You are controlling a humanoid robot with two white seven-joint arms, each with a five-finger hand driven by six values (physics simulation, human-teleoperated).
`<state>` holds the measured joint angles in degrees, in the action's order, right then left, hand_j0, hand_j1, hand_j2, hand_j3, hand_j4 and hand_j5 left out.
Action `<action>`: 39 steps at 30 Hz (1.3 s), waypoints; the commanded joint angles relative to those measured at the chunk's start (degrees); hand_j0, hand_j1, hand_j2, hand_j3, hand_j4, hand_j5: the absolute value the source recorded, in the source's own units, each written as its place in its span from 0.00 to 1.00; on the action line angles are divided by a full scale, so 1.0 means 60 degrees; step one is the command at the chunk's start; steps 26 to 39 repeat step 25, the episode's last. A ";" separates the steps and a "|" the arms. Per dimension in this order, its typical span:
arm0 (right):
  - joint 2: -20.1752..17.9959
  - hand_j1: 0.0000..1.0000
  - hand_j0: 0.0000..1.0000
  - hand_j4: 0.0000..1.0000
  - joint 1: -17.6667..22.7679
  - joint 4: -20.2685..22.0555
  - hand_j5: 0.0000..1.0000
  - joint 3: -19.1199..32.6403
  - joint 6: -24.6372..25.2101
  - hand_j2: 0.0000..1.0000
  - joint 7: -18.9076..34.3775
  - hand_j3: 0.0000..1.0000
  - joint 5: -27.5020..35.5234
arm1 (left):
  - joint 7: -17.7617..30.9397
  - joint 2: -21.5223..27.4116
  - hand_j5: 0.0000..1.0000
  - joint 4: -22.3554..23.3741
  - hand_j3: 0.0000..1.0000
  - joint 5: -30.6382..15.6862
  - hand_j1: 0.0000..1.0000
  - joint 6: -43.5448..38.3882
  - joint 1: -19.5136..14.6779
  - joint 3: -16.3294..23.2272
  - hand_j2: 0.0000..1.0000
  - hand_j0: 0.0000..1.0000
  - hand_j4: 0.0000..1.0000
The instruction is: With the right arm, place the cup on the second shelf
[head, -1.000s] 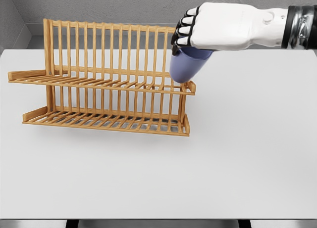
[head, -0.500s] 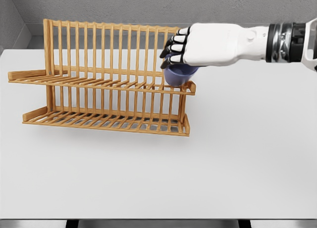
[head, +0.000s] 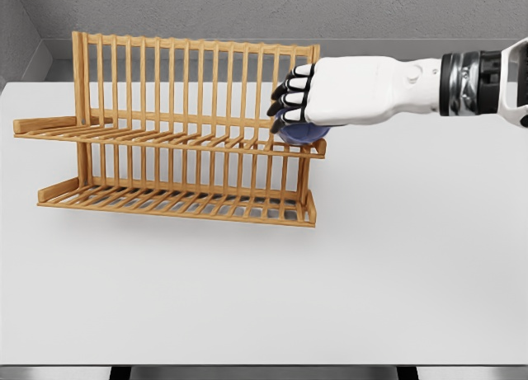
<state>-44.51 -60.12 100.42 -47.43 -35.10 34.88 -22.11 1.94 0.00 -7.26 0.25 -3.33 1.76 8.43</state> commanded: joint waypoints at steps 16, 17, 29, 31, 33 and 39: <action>-0.0214 1.00 1.00 1.00 0.4144 -0.3494 1.00 0.5838 0.0016 1.00 0.0020 1.00 0.0067 | 0.0014 0.0000 1.00 -0.0006 1.00 0.0003 1.00 -0.0001 0.0000 0.0001 1.00 1.00 1.00; 0.0241 1.00 1.00 1.00 0.4716 -0.3480 1.00 0.6468 0.0016 1.00 0.0020 1.00 0.0023 | 0.0000 0.0000 1.00 0.0009 1.00 0.0003 1.00 -0.0001 0.0000 0.0001 1.00 1.00 1.00; 0.0227 1.00 1.00 1.00 0.4937 -0.3567 1.00 0.6645 0.0016 1.00 0.0020 1.00 0.0009 | 0.0410 0.0000 1.00 -0.0006 1.00 0.0017 1.00 0.0028 0.0000 0.0015 1.00 1.00 1.00; 0.0227 1.00 1.00 1.00 0.4937 -0.3567 1.00 0.6645 0.0016 1.00 0.0020 1.00 0.0009 | 0.0410 0.0000 1.00 -0.0006 1.00 0.0017 1.00 0.0028 0.0000 0.0015 1.00 1.00 1.00; 0.0227 1.00 1.00 1.00 0.4937 -0.3567 1.00 0.6645 0.0016 1.00 0.0020 1.00 0.0009 | 0.0410 0.0000 1.00 -0.0006 1.00 0.0017 1.00 0.0028 0.0000 0.0015 1.00 1.00 1.00; 0.0227 1.00 1.00 1.00 0.4937 -0.3567 1.00 0.6645 0.0016 1.00 0.0020 1.00 0.0009 | 0.0410 0.0000 1.00 -0.0006 1.00 0.0017 1.00 0.0028 0.0000 0.0015 1.00 1.00 1.00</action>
